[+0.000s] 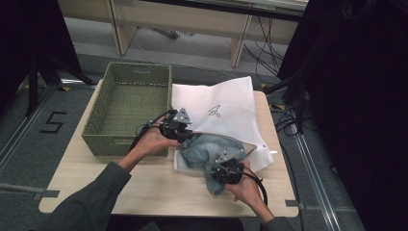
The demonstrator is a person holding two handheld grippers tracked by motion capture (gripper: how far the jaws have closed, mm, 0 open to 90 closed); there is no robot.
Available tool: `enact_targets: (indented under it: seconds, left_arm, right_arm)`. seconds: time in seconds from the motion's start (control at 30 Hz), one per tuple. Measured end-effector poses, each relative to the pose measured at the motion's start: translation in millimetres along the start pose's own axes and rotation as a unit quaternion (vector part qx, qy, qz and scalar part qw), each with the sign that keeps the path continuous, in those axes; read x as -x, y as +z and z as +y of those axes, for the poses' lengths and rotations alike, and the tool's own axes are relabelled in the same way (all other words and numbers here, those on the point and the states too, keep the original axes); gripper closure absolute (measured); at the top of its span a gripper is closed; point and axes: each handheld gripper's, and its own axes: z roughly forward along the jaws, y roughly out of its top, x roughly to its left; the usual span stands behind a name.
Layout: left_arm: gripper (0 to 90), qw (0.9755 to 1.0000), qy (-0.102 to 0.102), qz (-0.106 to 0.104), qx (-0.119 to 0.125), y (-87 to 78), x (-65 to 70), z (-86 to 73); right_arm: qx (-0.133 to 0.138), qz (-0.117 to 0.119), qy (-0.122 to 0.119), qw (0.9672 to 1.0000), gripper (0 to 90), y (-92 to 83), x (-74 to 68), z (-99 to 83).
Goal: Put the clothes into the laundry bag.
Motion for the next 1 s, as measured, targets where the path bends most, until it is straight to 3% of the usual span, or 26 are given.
enact_targets:
  seconds: [0.1, 0.13, 0.17, 0.23, 0.3, 0.33, 0.4, 0.43, 0.47, 0.53, 0.6, 0.63, 0.67, 0.73, 0.8, 0.87, 0.9, 0.93, 1.0]
  left_arm:
    - [86.9, 1.0000, 0.002, -0.005, -0.003, 1.0, 2.0, 0.2]
    - [87.0, 0.9999, 0.012, -0.006, 0.003, 2.1, 1.6, 0.7]
    - [87.0, 1.0000, 0.007, -0.006, 0.004, 2.6, 2.9, 0.5]
    - [87.1, 1.0000, 0.006, -0.004, -0.001, 1.6, 4.4, 0.3]
    - [87.0, 0.9999, 0.012, -0.005, -0.005, 0.2, 3.8, -0.2]
    - [87.0, 0.9999, 0.010, -0.004, -0.003, -0.1, 4.4, -1.1]
    - [87.0, 1.0000, 0.006, 0.000, -0.005, -0.2, 4.5, -3.2]
    - [86.8, 0.9999, 0.013, 0.002, -0.006, -0.6, 2.9, -4.0]
    - [86.3, 0.9999, 0.004, 0.008, -0.006, -0.5, 3.9, -5.4]
    - [84.9, 0.9995, 0.018, 0.024, -0.009, -2.0, 5.5, -7.1]
    - [83.1, 0.9994, 0.018, 0.028, -0.003, -5.8, 7.7, -9.6]
    - [81.5, 0.9994, 0.014, 0.031, -0.001, -8.4, 8.9, -10.7]
    - [80.0, 0.9994, 0.005, 0.033, 0.005, -12.3, 11.1, -12.8]
    - [76.4, 0.9988, -0.001, 0.047, 0.016, -22.4, 17.4, -18.8]
    - [69.8, 0.9978, -0.003, 0.063, 0.021, -31.3, 23.7, -28.5]
    - [62.9, 0.9970, -0.027, 0.070, 0.016, -35.6, 29.5, -42.3]
    - [61.6, 0.9963, -0.043, 0.073, 0.010, -36.2, 33.4, -54.6]
    - [59.6, 0.9960, -0.048, 0.075, 0.000, -35.9, 34.4, -62.6]
    - [56.7, 0.9941, -0.082, 0.063, -0.030, -26.0, 38.1, -87.3]
  right_arm:
    - [0.067, -0.005, -0.007, 0.9977, 87.4, -4.2, 1.3, 25.7]
    - [0.081, -0.010, -0.011, 0.9966, 87.4, -7.2, 3.1, 36.0]
    - [0.114, -0.025, -0.002, 0.9932, 87.4, -5.0, 4.9, 45.2]
    - [0.104, -0.039, 0.012, 0.9937, 87.5, -0.4, 16.8, 59.8]
    - [0.103, -0.060, 0.045, 0.9919, 87.5, 15.5, 30.5, 63.6]
    - [0.097, -0.065, 0.051, 0.9918, 87.5, 21.1, 37.4, 63.2]
    - [0.112, -0.063, 0.089, 0.9877, 87.5, 30.6, 49.4, 60.5]
    - [0.112, -0.059, 0.094, 0.9875, 87.5, 29.3, 49.7, 61.5]
    - [0.110, -0.058, 0.089, 0.9882, 87.5, 27.8, 48.0, 61.8]
    - [0.111, -0.059, 0.075, 0.9892, 87.4, 26.9, 47.5, 60.9]
    - [0.109, -0.054, 0.081, 0.9892, 87.4, 26.3, 47.5, 59.6]
    - [0.120, -0.057, 0.083, 0.9877, 87.4, 28.1, 46.9, 58.9]
    - [0.111, -0.055, 0.077, 0.9892, 87.3, 26.0, 47.5, 58.8]
    - [0.113, -0.056, 0.086, 0.9882, 87.3, 25.3, 44.7, 58.7]
    - [0.101, -0.058, 0.079, 0.9901, 87.3, 22.4, 46.2, 57.2]
    - [0.105, -0.055, 0.083, 0.9895, 87.2, 21.3, 47.2, 56.6]
    - [0.112, -0.060, 0.074, 0.9891, 87.2, 22.0, 48.2, 55.6]
    - [0.103, -0.053, 0.093, 0.9889, 87.2, 19.5, 44.9, 55.8]
    - [0.097, -0.053, 0.079, 0.9907, 87.1, 18.3, 45.8, 54.9]
